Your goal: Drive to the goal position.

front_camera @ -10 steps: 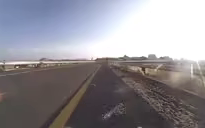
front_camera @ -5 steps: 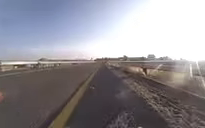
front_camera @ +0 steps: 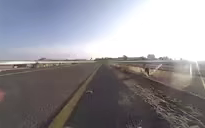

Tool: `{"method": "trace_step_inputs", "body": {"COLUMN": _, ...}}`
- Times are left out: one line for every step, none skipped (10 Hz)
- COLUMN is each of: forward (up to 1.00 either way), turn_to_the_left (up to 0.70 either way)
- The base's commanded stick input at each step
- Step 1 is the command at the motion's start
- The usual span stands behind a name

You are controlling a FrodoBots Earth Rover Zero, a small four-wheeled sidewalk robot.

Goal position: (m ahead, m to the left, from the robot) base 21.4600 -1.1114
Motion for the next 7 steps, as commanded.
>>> {"method": "trace_step_inputs", "body": {"forward": 0.50, "turn_to_the_left": 0.00}}
{"method": "trace_step_inputs", "body": {"forward": 0.50, "turn_to_the_left": 0.00}}
{"method": "trace_step_inputs", "body": {"forward": 0.50, "turn_to_the_left": 0.00}}
{"method": "trace_step_inputs", "body": {"forward": 0.50, "turn_to_the_left": 0.00}}
{"method": "trace_step_inputs", "body": {"forward": 0.50, "turn_to_the_left": 0.00}}
{"method": "trace_step_inputs", "body": {"forward": 0.50, "turn_to_the_left": 0.00}}
{"method": "trace_step_inputs", "body": {"forward": 0.50, "turn_to_the_left": 0.00}}
